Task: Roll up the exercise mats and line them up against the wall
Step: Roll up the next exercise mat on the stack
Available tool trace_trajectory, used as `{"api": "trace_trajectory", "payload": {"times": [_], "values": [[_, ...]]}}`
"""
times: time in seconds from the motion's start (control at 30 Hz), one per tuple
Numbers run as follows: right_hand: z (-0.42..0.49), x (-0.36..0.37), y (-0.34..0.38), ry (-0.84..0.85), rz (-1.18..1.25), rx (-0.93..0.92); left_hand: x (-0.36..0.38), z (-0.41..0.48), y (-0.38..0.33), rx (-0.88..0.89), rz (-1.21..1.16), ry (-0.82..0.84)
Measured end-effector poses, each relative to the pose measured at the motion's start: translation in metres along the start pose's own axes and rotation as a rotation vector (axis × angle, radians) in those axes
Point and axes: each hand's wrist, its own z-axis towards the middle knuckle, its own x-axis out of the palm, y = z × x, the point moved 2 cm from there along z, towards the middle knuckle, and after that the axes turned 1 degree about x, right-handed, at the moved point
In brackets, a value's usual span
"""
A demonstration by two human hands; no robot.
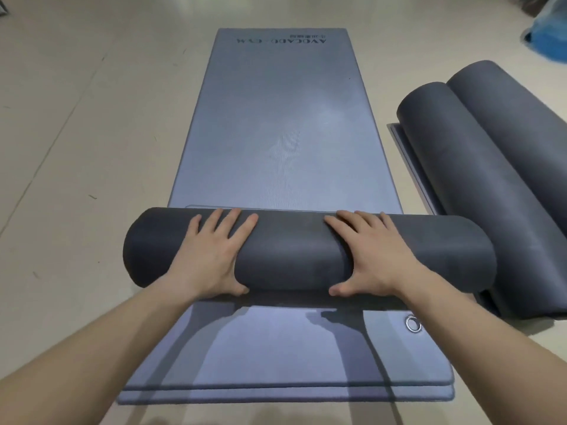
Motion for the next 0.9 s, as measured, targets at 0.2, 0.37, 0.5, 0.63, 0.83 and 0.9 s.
{"api": "trace_trajectory", "payload": {"times": [0.2,0.37,0.5,0.63,0.83,0.9], "values": [[0.039,-0.017,-0.017,-0.021,-0.011,0.015,-0.024,0.041,0.004,0.048,0.004,0.048],[0.068,-0.035,-0.031,0.046,0.087,0.002,-0.031,0.066,0.002,0.041,0.006,-0.007],[0.027,-0.012,-0.027,-0.38,0.154,0.299,-0.039,0.076,0.005,0.04,-0.057,0.048],[-0.041,0.057,0.039,-0.618,0.713,0.931,-0.049,0.079,0.002,0.017,-0.09,0.09],[0.013,0.06,0.096,-0.249,1.892,0.923,-0.051,0.053,-0.033,-0.077,-0.06,0.108],[0.018,0.055,0.081,-0.229,1.98,0.963,-0.052,0.035,-0.057,-0.107,-0.063,0.092]]}}
